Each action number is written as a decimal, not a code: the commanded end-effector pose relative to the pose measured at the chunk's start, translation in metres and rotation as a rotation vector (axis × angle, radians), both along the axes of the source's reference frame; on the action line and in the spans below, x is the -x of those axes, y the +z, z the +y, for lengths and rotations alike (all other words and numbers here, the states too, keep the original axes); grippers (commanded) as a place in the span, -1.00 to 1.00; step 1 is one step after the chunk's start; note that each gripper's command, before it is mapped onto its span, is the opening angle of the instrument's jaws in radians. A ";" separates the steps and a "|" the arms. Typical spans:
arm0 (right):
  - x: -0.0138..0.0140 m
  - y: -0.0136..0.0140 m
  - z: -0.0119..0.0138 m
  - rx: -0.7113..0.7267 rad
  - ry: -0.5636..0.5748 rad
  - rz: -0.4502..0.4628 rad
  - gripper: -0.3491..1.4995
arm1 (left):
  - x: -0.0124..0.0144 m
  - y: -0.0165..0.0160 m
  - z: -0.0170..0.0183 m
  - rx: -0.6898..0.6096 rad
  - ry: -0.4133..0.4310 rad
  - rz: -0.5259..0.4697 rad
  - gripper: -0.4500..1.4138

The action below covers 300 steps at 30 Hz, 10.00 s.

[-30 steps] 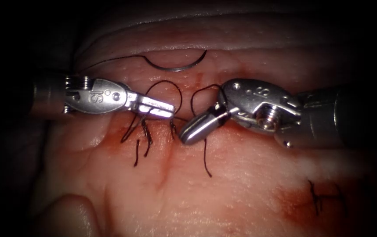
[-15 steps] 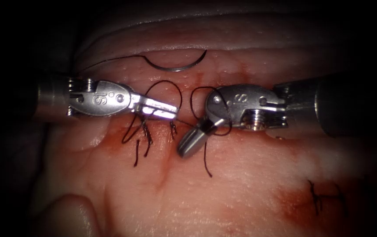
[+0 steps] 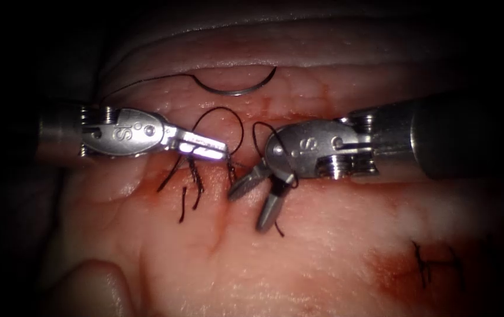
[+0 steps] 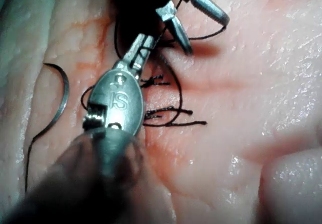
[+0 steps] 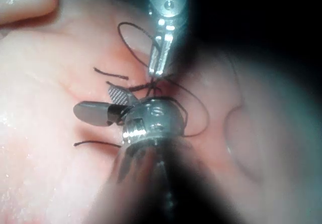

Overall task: Wound Closure
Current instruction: Grab the short suture tail with the right tool, then to tie the knot, pull the right tool up and the left tool down, then use the left tool to wrap the suture once counter-clockwise around the right end-effector, then with the right tool, grab the tail end of the suture.

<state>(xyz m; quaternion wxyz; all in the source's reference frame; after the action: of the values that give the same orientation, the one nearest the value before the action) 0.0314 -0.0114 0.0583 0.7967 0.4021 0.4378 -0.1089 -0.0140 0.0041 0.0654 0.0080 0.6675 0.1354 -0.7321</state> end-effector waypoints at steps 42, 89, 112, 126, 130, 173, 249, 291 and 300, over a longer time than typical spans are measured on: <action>0.0008 0.0040 -0.0021 0.134 -0.130 0.031 -1.00 | 0.0007 0.0003 -0.0012 -0.030 -0.009 0.009 -1.00; 0.0052 0.0077 0.0057 -0.272 0.673 -0.317 -1.00 | 0.0051 -0.0126 -0.0252 -0.085 0.307 -0.007 -1.00; 0.0043 0.0077 0.0066 -0.300 0.798 -0.345 -1.00 | 0.0065 -0.0155 -0.0345 -0.173 0.599 -0.175 -1.00; 0.0047 0.0087 0.0081 -0.288 0.934 -0.416 -1.00 | 0.0093 -0.0141 -0.0386 -0.234 0.685 -0.252 -1.00; 0.0048 0.0088 0.0082 -0.294 0.954 -0.411 -1.00 | 0.0095 -0.0136 -0.0395 -0.243 0.694 -0.250 -1.00; 0.0064 0.0004 0.0026 -0.058 1.116 0.043 -1.00 | 0.0052 -0.0180 0.0034 0.159 0.050 -0.045 -1.00; 0.0069 0.0019 0.0038 -0.278 1.630 -0.001 -0.82 | 0.0035 0.0013 -0.0004 0.029 0.018 -0.037 -1.00; 0.0048 0.0070 0.0038 -0.335 1.593 -0.676 -0.56 | 0.0066 0.0011 -0.0034 0.038 0.055 -0.028 -1.00; 0.0041 0.0073 0.0035 -0.350 1.568 -0.662 -0.17 | 0.0064 0.0011 -0.0035 0.038 0.060 -0.027 -1.00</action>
<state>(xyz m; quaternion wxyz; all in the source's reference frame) 0.0265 -0.0077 0.0651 0.6550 0.1114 0.3444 0.6633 -0.0199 0.0006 0.0660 0.0440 0.6724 0.1408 -0.7254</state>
